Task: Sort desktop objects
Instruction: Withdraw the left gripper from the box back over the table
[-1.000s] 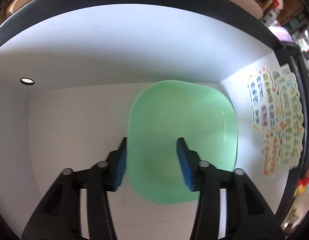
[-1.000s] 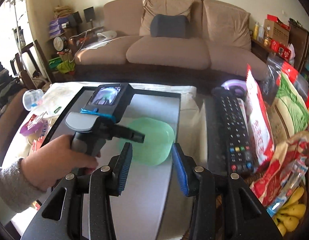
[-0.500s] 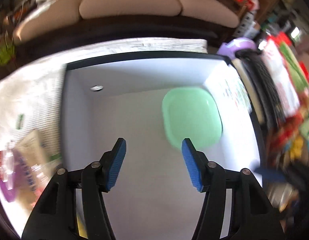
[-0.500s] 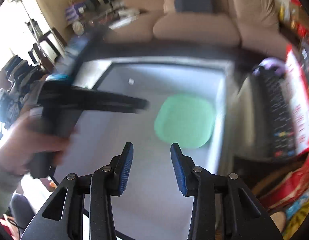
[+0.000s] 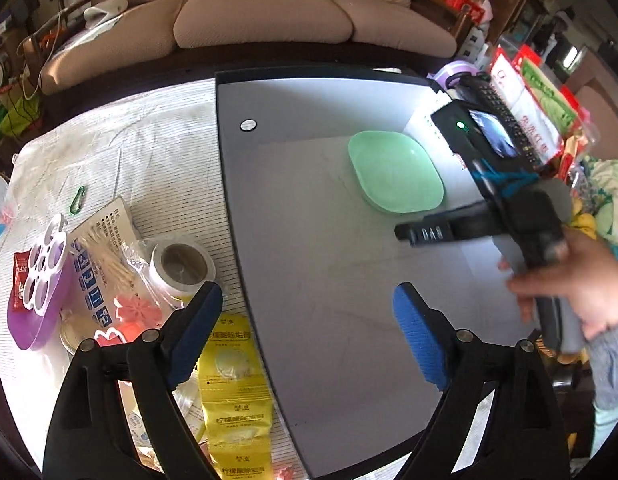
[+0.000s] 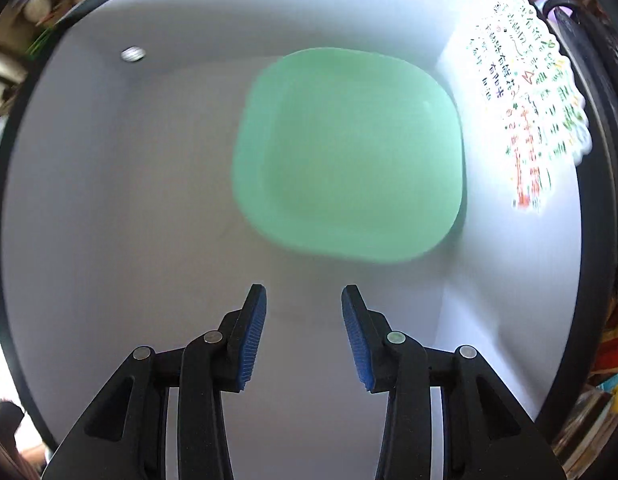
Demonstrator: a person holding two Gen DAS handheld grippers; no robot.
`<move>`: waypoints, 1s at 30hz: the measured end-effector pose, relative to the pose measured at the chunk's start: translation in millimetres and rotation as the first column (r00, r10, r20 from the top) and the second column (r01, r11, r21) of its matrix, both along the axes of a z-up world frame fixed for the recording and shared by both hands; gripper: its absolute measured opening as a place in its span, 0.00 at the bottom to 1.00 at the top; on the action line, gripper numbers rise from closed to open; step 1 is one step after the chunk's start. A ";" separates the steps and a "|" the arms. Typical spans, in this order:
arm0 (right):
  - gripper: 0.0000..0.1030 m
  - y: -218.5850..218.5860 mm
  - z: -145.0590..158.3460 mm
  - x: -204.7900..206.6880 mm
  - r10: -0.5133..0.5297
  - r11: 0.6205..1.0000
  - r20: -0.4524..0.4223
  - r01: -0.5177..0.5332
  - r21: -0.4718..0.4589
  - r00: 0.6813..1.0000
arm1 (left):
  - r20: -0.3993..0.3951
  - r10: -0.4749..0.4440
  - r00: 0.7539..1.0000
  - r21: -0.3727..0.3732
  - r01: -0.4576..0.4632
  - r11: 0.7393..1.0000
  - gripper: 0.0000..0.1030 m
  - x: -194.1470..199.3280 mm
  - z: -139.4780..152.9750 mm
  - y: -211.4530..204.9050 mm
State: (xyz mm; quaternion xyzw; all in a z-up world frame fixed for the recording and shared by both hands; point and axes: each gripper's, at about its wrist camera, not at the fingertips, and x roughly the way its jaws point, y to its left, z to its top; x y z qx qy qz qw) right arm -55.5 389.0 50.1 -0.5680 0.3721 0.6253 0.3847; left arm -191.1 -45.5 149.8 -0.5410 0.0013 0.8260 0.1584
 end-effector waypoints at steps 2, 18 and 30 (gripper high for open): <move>0.42 11.2 -5.7 -1.6 -0.027 1.000 0.023 0.027 0.008 0.999 | -0.008 -0.006 1.000 -0.004 0.006 1.000 0.84 -3.3 -4.8 -0.5; 0.58 -5.4 37.2 4.4 0.015 0.996 -0.099 -0.006 0.089 0.995 | -0.048 0.017 0.999 0.004 -0.016 1.000 1.00 33.8 6.1 -46.4; 0.91 -203.1 147.6 -25.3 0.374 0.897 -0.445 -0.197 0.395 0.814 | -0.022 0.356 0.934 0.084 -0.353 0.932 1.00 142.5 -32.7 -216.5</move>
